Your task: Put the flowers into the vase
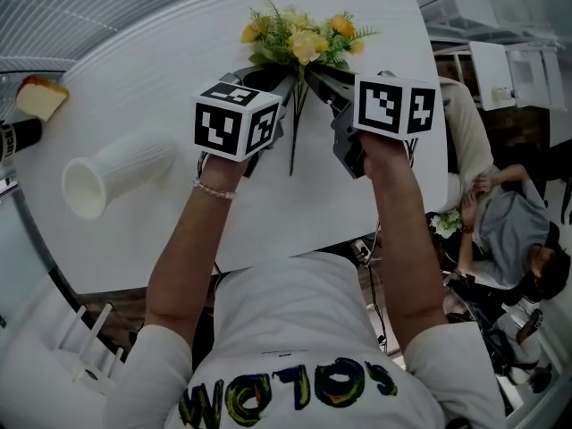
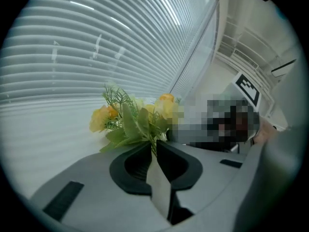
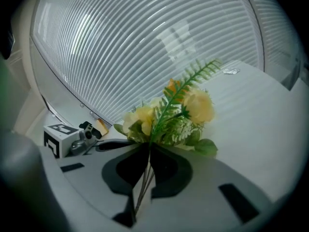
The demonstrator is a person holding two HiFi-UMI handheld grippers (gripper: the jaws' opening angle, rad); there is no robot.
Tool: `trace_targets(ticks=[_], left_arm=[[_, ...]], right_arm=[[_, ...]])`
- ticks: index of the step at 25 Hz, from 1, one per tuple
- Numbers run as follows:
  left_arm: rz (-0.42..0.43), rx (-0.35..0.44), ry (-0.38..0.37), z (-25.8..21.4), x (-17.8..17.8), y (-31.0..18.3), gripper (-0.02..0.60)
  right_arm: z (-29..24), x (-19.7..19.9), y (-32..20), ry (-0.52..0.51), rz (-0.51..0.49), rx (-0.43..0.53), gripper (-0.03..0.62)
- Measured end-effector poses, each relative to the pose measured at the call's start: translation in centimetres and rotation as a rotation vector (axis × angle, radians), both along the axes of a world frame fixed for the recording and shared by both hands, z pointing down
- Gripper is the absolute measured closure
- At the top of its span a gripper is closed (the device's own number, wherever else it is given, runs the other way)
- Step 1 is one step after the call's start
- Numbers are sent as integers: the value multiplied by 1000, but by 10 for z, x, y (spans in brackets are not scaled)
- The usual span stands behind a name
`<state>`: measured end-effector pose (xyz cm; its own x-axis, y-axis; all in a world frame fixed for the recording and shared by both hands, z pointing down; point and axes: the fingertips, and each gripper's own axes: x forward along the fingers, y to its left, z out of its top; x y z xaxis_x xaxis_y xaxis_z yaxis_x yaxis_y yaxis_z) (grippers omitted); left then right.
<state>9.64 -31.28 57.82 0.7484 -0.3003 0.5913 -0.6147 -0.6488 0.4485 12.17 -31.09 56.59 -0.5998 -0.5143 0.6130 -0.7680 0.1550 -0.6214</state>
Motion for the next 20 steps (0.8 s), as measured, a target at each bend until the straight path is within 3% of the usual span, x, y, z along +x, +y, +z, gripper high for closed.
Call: trace_targets(ticks=[20], left_arm=[[-108,266,92,-128,-22,7,565]], right_arm=[[-128,-19,15,91,-88,321,574]])
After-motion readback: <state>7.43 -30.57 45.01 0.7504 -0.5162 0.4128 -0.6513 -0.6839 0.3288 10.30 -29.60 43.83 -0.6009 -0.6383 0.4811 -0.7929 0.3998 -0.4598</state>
